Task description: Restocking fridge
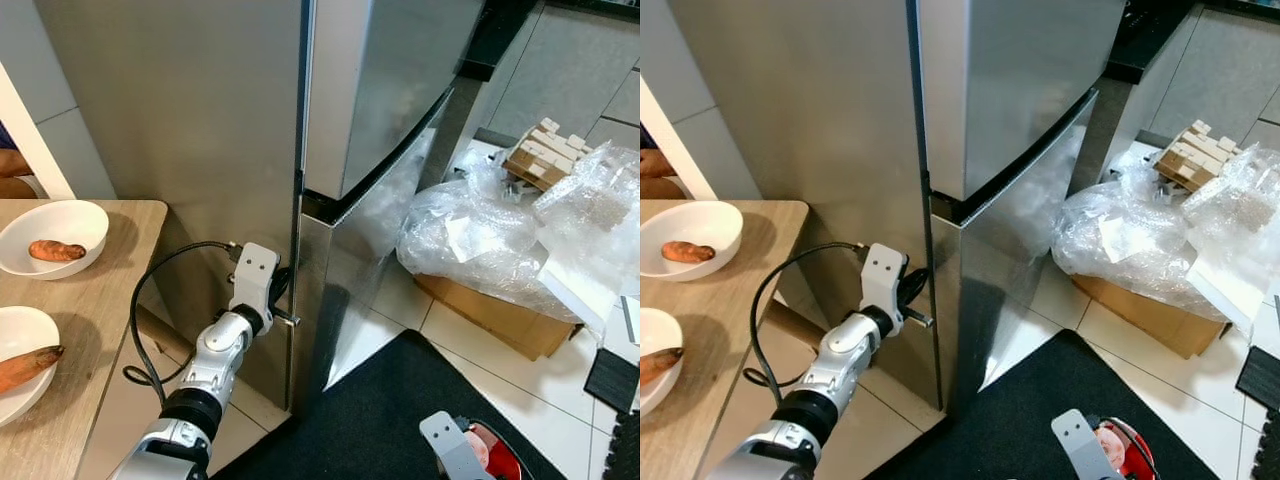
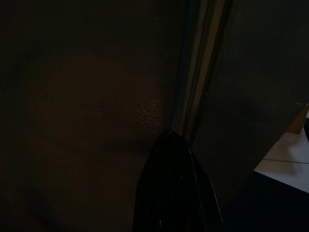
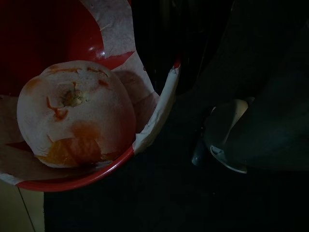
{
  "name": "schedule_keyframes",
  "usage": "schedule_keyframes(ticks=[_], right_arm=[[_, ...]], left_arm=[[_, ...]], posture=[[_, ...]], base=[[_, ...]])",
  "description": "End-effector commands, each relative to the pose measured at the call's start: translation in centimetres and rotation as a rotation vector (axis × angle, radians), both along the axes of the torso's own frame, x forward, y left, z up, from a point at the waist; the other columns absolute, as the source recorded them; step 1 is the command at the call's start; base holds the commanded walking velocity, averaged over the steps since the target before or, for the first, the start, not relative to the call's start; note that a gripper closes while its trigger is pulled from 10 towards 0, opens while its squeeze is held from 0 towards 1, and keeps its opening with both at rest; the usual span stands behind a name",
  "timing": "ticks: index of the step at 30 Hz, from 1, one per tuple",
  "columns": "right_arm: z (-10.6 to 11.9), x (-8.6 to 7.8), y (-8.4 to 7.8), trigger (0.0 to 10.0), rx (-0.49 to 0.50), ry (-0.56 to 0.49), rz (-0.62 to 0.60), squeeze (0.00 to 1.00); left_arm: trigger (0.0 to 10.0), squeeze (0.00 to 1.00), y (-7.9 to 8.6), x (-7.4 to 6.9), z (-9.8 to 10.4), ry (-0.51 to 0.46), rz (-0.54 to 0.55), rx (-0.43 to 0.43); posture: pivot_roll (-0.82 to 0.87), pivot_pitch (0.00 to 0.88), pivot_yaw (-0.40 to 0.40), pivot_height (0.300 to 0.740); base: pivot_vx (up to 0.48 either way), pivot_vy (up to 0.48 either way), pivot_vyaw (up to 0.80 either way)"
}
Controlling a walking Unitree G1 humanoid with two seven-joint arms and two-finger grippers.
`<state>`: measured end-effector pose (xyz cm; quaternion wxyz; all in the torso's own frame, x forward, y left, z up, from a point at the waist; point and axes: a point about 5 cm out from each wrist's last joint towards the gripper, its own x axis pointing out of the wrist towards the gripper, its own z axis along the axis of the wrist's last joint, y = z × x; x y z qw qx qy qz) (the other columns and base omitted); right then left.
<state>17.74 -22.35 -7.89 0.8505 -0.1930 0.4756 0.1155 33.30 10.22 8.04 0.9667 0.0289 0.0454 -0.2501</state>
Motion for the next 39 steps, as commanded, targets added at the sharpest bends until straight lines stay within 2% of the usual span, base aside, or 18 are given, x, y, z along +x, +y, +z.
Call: schedule_keyframes(ticks=[1, 9, 12, 25, 39], right_arm=[[0.1, 0.0, -0.3, 10.0, -0.006, -0.014, -0.016, 0.00], [0.1, 0.1, -0.1, 10.0, -0.003, -0.014, -0.013, 0.00], [0.1, 0.1, 0.0, 10.0, -0.002, -0.015, -0.012, 0.00], [0.0, 0.0, -0.1, 10.0, -0.004, -0.012, -0.013, 0.00], [0.1, 0.2, 0.0, 10.0, 0.000, -0.015, -0.013, 0.00]], left_arm=[[10.0, 0.00, -0.4, -0.2, -0.4, 0.008, -0.006, 0.015], [10.0, 0.00, -0.2, -0.1, -0.3, -0.005, 0.014, 0.023], [10.0, 0.00, 0.1, 0.0, -0.3, 0.009, 0.042, -0.012], [10.0, 0.00, 0.7, -0.4, -0.6, 0.007, 0.038, -0.002], [10.0, 0.00, 1.6, -0.1, -0.5, 0.018, 0.066, -0.008]], posture=[[-0.18, 0.113, -0.043, 0.700], [-0.18, 0.115, -0.046, 0.700], [-0.18, 0.115, -0.045, 0.700], [-0.18, 0.117, -0.046, 0.700], [-0.17, 0.118, -0.040, 0.700]], base=[[0.000, 0.000, 0.00], [0.000, -0.480, 0.00], [0.000, 0.000, 0.00], [0.000, 0.000, 0.00], [0.000, 0.000, 0.00]])
